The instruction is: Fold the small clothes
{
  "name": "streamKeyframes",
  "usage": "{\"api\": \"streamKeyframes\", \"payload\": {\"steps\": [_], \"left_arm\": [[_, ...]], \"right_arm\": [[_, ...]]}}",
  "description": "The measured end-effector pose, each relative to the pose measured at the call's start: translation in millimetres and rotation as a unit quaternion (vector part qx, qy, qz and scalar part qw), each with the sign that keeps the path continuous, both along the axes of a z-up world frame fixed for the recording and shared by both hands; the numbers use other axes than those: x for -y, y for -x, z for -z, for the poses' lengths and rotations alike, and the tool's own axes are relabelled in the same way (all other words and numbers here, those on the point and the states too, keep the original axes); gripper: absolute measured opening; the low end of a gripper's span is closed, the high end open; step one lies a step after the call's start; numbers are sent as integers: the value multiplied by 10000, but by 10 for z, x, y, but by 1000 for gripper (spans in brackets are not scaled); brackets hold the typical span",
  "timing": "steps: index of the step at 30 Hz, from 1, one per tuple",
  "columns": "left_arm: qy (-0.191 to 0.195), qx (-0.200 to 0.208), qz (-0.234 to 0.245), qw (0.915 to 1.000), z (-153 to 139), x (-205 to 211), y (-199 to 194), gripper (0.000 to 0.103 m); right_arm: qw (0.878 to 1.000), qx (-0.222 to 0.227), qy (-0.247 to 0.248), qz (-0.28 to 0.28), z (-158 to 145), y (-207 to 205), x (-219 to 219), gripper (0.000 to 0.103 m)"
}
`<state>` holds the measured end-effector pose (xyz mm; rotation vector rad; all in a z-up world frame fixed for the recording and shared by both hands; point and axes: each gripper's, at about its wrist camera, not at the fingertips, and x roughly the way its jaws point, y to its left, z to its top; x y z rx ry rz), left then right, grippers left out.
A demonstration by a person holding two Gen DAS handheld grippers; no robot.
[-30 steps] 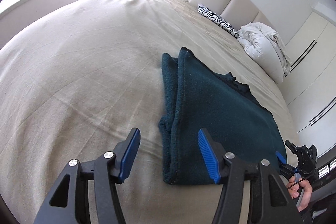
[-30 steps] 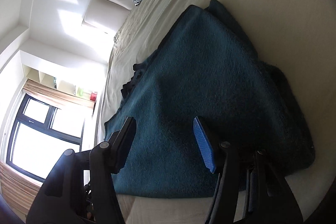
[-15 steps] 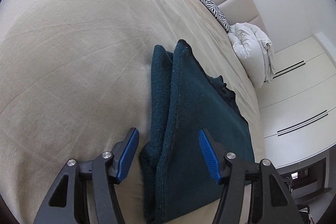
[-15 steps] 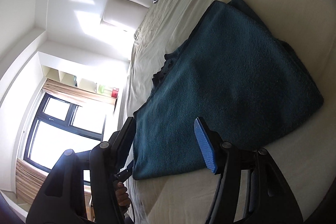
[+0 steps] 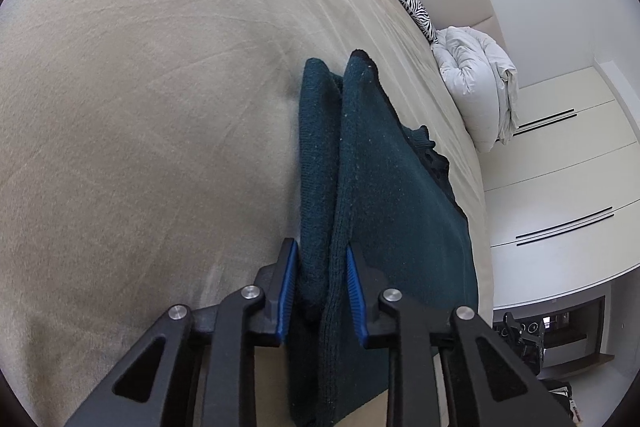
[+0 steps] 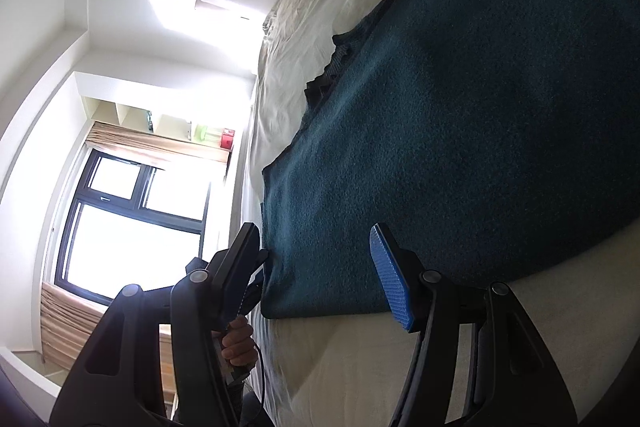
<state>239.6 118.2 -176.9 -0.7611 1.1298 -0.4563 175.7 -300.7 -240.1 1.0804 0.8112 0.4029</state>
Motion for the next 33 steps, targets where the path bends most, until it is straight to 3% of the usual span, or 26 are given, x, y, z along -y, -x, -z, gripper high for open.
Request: {"api": "streamKeyframes", "payload": {"steps": [8, 16, 26, 28, 30, 33], "left_arm": [[289, -106, 83, 9995, 36, -85, 44, 26], [462, 40, 124, 9988, -13, -178, 14, 18], [-98, 575, 358, 9977, -215, -93, 78, 15], [-175, 622, 403, 9971, -258, -73, 72, 15], [-237, 675, 441, 9965, -309, -21, 52, 15], [-300, 765, 468, 9955, -428, 76, 34, 14]], "right_arm": [[9996, -36, 62, -284, -15, -221, -377, 57], [9974, -101, 269, -666, -108, -518, -715, 57], [9881, -95, 366, -1492, -196, -1392, -1492, 57], [9848, -212, 360, -1688, -117, -1588, -1655, 57], [9808, -555, 653, -1750, 63, -1747, -1759, 55], [9826, -436, 554, -1720, 184, -1811, -1748, 53]]}}
